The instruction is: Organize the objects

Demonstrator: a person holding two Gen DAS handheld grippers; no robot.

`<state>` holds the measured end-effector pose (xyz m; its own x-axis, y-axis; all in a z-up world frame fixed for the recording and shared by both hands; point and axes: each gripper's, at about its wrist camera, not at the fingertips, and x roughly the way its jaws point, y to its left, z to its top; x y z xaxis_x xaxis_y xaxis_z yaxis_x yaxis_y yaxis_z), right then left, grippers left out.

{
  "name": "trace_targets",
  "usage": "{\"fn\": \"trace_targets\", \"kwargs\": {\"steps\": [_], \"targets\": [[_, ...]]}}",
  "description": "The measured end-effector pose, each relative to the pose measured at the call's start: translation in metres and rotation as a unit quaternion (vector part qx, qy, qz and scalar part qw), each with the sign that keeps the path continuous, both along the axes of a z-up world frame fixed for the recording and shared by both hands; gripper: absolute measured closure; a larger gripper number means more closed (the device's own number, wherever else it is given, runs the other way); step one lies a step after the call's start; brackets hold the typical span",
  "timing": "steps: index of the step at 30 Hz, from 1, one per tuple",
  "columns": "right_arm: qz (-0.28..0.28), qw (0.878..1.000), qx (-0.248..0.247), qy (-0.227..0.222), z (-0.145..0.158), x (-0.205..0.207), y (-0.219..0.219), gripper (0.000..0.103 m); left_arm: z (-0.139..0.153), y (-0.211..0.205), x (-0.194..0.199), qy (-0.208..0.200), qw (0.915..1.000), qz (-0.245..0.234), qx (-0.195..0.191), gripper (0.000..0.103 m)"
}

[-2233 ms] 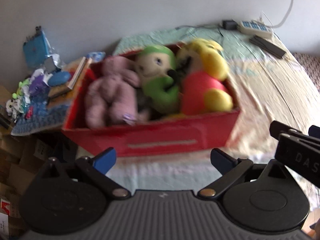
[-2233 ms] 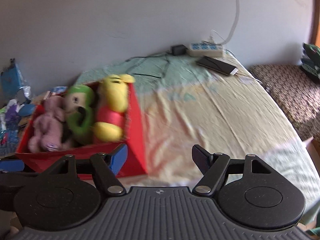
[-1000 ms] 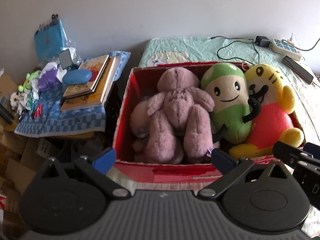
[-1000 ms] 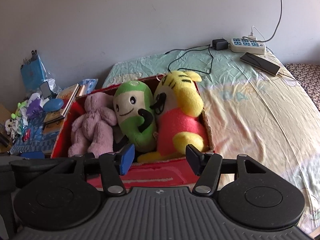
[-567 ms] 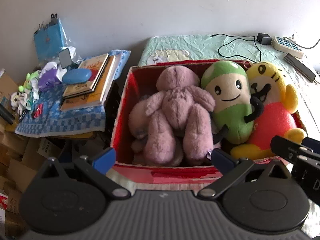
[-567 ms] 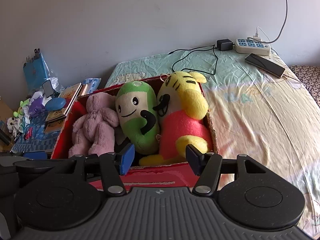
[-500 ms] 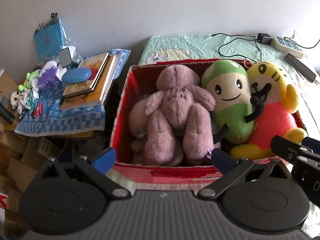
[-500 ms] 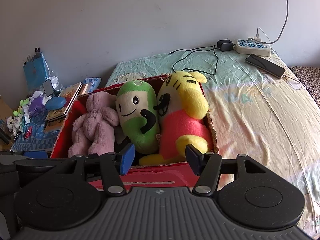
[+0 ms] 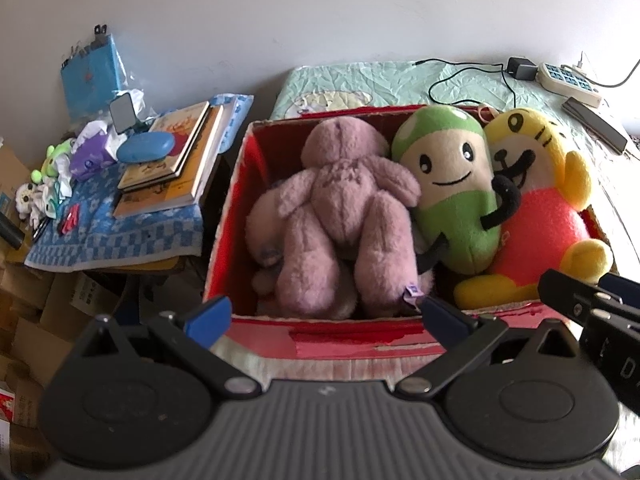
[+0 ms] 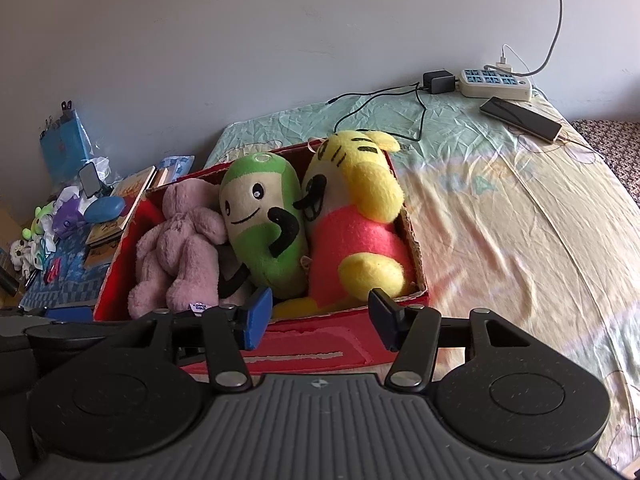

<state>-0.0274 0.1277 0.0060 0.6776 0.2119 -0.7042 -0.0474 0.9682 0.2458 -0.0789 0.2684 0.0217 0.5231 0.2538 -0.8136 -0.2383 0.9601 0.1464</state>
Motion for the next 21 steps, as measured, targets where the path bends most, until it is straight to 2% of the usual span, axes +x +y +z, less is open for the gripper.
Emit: {"fn": "trace_targets", "kwargs": {"steps": [21], "targets": [[-0.007, 1.0, 0.002, -0.011, 0.004, -0.0013, -0.0005, 0.046, 0.0044, 0.0053, -0.0023, -0.007, 1.0, 0.006, 0.0, 0.001]]}}
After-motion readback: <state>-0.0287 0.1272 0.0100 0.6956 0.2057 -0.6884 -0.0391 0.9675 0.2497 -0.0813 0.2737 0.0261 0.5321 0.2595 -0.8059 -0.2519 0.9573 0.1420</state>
